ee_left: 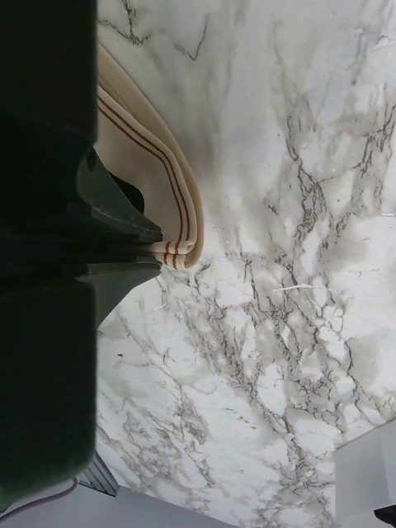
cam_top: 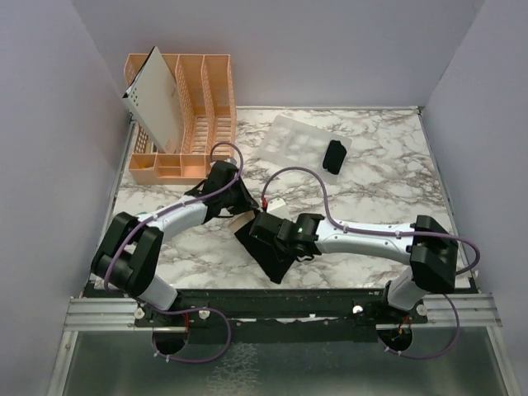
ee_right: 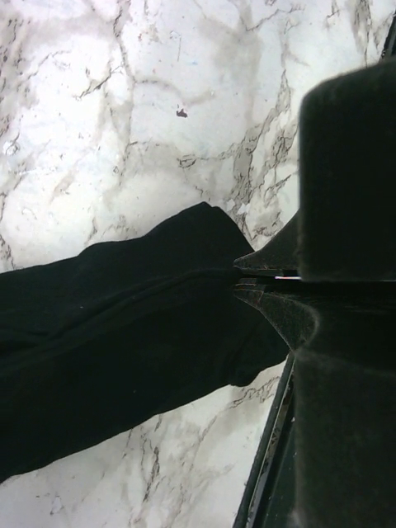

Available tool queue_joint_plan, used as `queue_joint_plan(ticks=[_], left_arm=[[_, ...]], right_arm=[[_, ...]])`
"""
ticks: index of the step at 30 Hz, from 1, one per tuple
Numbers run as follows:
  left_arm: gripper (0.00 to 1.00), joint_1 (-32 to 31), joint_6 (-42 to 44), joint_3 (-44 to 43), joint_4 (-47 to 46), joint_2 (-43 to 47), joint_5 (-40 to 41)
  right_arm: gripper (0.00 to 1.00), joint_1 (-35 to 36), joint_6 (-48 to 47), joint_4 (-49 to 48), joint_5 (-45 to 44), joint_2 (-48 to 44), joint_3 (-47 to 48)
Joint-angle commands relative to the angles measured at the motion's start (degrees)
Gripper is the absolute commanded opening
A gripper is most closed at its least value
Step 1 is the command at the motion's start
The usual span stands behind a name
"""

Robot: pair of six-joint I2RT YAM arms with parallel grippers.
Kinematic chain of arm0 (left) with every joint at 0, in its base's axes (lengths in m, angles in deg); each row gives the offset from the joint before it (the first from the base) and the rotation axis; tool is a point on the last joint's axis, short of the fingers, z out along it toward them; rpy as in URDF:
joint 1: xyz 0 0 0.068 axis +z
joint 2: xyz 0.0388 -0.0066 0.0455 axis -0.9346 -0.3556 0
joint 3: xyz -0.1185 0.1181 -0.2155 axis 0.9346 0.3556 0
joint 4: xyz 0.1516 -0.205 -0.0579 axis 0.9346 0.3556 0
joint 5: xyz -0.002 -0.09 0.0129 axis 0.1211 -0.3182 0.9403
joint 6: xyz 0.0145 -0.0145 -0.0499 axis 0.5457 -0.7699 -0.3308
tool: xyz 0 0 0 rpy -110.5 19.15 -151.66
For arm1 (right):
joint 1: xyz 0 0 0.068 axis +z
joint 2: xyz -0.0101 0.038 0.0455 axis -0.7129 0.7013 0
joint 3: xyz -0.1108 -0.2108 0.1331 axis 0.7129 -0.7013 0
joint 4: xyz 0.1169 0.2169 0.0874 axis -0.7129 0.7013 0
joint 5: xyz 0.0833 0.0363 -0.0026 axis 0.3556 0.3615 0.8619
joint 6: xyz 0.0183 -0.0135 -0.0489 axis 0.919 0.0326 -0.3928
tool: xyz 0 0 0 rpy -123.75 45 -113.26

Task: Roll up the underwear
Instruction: Fold the underwear at the center of the board.

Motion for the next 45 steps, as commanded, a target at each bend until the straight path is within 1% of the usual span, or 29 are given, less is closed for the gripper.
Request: queue_joint_plan(ticks=[1,7,14,20,23,27,31,33,35,37,41,45], left_arm=[[0.00,0.57,-1.92,4.88,-7.64,5.71,-0.81],[0.01,0.92,-4.58,10.91,-8.58,11.99,0.53],[0.01,0.93,-9.10,20.32,-11.23,20.96,3.46],[0.01,0.96,-12.20,27.59,-14.10,25.45,4.01],[0.03,1.00,-12.24,29.02,-14.36,26.98,5.25],[0.10,1.16,-10.68,28.21,-14.37,26.98,6.38],[0.11,1.48,-10.69,25.89,-12.40,24.82,7.23],[0.11,1.53,-12.09,25.77,-10.57,26.00,9.51],[0.13,1.73,-13.79,27.35,-10.37,29.09,12.38],[0.13,2.39,-15.28,29.83,-12.45,32.34,13.86],[0.13,2.94,-18.55,33.68,-14.30,35.18,13.79],[0.12,2.94,-19.91,36.29,-12.94,37.36,13.63]], right_arm=[[0.00,1.47,-0.86,1.80,0.02,2.39,1.85],[0.01,1.98,-1.31,-1.06,3.07,1.91,-0.42],[0.01,2.00,-1.71,-5.49,6.47,-0.50,-4.86],[0.00,2.00,-2.74,-7.97,9.90,-0.55,-6.72],[0.00,1.99,-2.92,-8.82,11.08,-0.55,-7.34],[0.00,1.99,-2.80,-8.96,10.83,0.35,-6.46],[0.00,2.00,-2.83,-9.22,10.68,1.41,-5.41],[0.00,1.98,-2.63,-9.02,10.72,1.80,-5.19],[0.01,2.00,-1.73,-7.91,9.69,1.82,-5.22],[0.01,2.00,-1.35,-7.22,8.62,1.65,-5.34],[0.00,2.00,-1.46,-7.16,8.42,1.91,-5.45],[0.00,2.00,-1.84,-7.72,8.71,2.63,-5.35]])
